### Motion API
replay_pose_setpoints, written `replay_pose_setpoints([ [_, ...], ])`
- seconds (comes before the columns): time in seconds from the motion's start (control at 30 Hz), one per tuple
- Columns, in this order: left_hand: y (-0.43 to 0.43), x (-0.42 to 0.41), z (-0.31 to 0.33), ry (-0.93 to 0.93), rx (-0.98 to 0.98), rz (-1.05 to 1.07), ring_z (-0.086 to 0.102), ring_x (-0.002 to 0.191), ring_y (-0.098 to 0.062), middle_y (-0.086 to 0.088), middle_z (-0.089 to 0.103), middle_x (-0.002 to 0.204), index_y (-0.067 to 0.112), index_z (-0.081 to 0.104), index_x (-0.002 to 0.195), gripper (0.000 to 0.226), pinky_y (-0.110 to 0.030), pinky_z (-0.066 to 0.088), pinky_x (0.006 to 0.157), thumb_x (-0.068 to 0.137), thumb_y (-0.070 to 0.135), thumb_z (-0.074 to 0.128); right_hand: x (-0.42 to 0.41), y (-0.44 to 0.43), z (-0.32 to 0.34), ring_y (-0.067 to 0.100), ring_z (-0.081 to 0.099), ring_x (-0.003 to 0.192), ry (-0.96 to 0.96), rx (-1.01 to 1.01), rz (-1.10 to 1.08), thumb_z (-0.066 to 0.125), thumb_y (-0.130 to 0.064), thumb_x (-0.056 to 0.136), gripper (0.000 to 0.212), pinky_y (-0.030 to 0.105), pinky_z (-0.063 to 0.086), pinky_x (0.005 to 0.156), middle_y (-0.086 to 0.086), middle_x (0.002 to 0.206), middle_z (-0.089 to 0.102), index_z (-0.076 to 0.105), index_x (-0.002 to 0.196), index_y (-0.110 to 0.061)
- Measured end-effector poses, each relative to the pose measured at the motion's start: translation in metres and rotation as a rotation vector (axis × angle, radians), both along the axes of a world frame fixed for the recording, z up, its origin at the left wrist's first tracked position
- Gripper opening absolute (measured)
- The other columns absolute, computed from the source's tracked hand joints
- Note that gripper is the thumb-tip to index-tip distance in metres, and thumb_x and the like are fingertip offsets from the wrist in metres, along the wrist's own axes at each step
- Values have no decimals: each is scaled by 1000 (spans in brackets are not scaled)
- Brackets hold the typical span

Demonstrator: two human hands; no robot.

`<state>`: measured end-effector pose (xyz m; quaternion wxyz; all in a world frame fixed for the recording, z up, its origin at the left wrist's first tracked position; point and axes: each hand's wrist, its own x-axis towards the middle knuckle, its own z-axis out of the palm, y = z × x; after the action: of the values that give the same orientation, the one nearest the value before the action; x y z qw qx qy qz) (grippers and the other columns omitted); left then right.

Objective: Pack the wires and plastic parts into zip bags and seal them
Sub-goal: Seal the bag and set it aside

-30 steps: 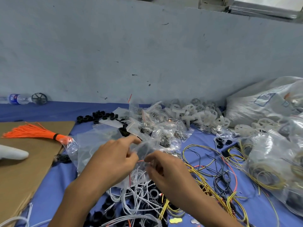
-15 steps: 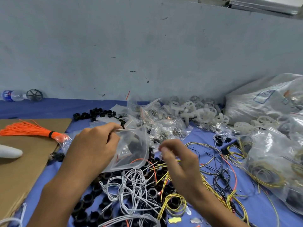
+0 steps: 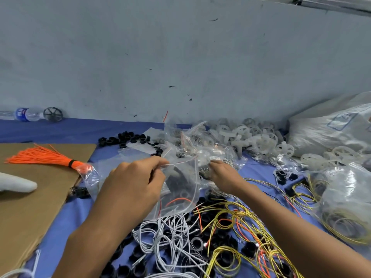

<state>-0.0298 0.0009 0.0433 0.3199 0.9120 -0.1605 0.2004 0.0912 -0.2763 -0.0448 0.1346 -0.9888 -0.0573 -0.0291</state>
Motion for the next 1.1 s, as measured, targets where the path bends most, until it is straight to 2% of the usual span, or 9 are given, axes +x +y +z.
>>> replay_pose_setpoints([
  [0.13, -2, 2, -3, 34, -44, -20, 50, 48, -5, 21, 55, 51, 36, 70, 115, 26, -21, 29, 47, 98, 28, 53, -25, -11, 34, 30, 51, 122, -105, 167, -30, 38, -21, 106, 35, 40, 41, 103, 13, 138, 52, 56, 126, 1],
  [0.3, -6, 3, -5, 84, -123, -35, 53, 53, -1, 28, 56, 54, 34, 69, 118, 26, -21, 34, 51, 100, 32, 52, -84, -30, 85, 7, 59, 118, -260, 674, 26, 49, -15, 102, 31, 26, 49, 98, -14, 128, 62, 59, 129, -27],
  [0.6, -14, 3, -6, 167, -193, -22, 60, 65, -5, 21, 56, 52, 33, 70, 116, 23, -21, 37, 54, 102, 31, 52, -178, -5, 135, 29, 63, 115, -240, 1347, 354, 55, -22, 90, 40, 31, 55, 84, 15, 126, 66, 65, 128, -12],
  [0.67, -15, 0, -6, 179, -202, -33, 61, 67, -8, 15, 58, 59, 32, 70, 113, 22, -24, 41, 57, 102, 30, 51, -187, 15, 126, 18, 65, 113, -232, 1245, 375, 58, -26, 89, 38, 28, 55, 84, 3, 127, 68, 69, 124, -20],
  [0.8, -22, -5, -2, 120, -186, -52, 56, 63, -4, 15, 57, 63, 29, 70, 115, 24, -20, 40, 57, 102, 29, 49, -184, 57, 99, -3, 52, 120, -266, 488, 401, 46, -32, 100, 29, 17, 45, 95, -23, 130, 57, 66, 121, -31],
  [0.87, -27, -11, 2, 107, -182, -118, 62, 74, -3, 20, 60, 69, 33, 68, 123, 28, -16, 41, 63, 103, 32, 49, -173, 75, 89, 11, 53, 116, -295, 147, 439, 41, -29, 103, 29, 31, 45, 96, -10, 135, 52, 60, 124, -20],
  [0.97, -31, -24, 8, 107, -133, -214, 62, 81, 1, 30, 63, 72, 38, 67, 123, 28, -11, 42, 69, 103, 34, 48, -159, 99, 89, 35, 59, 96, -241, -259, 392, 37, -23, 101, 27, 41, 42, 66, 2, 125, 52, 55, 119, -16],
  [1.03, -27, -26, 12, 65, -149, -208, 55, 58, 8, 33, 58, 59, 36, 67, 123, 27, -8, 37, 54, 103, 32, 49, -154, 104, 96, 34, 61, 95, -213, -346, 427, 40, -20, 99, 25, 38, 38, 66, 4, 122, 55, 58, 115, -15],
  [1.1, -21, -24, 15, 17, -178, -155, 51, 49, 9, 36, 59, 66, 32, 68, 122, 27, -9, 37, 47, 102, 29, 50, -155, 100, 110, 25, 63, 99, -229, -198, 518, 42, -22, 101, 26, 38, 48, 77, 0, 124, 60, 64, 115, -17],
])
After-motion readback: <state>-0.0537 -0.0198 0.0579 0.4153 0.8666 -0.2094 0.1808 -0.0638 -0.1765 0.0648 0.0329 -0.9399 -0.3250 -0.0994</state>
